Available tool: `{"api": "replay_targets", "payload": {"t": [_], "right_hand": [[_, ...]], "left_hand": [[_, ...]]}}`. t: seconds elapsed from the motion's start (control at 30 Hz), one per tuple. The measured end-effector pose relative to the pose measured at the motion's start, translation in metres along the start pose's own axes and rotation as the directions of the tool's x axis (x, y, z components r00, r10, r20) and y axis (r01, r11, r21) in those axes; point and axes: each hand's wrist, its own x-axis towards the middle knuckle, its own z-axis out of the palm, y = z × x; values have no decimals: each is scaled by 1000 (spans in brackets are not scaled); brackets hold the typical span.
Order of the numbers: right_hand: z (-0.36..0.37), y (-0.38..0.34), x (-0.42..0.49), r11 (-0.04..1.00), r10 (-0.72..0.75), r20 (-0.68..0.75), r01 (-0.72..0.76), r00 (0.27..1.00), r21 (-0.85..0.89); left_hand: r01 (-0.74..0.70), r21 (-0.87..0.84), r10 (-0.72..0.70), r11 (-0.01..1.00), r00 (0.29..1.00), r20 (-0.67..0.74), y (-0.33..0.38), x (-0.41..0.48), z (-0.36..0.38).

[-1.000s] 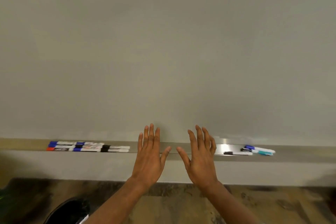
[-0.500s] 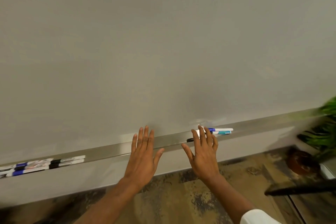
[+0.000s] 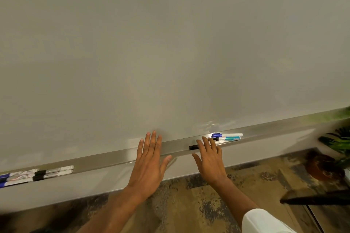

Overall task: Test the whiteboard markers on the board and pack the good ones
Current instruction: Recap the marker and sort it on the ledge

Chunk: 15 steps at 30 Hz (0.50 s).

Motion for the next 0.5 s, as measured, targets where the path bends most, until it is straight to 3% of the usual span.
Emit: {"api": "replay_targets", "payload": {"t": [0.13,0.5], "right_hand": [[5,6,11,999,-34,81,32,996,18],[23,16,29,996,-85,62,86,994,-7]], "left_hand": [[15,-18,-15,1000,1000,1,3,4,8],[58,-61,-60,996,998,-28,7,12,16]]}}
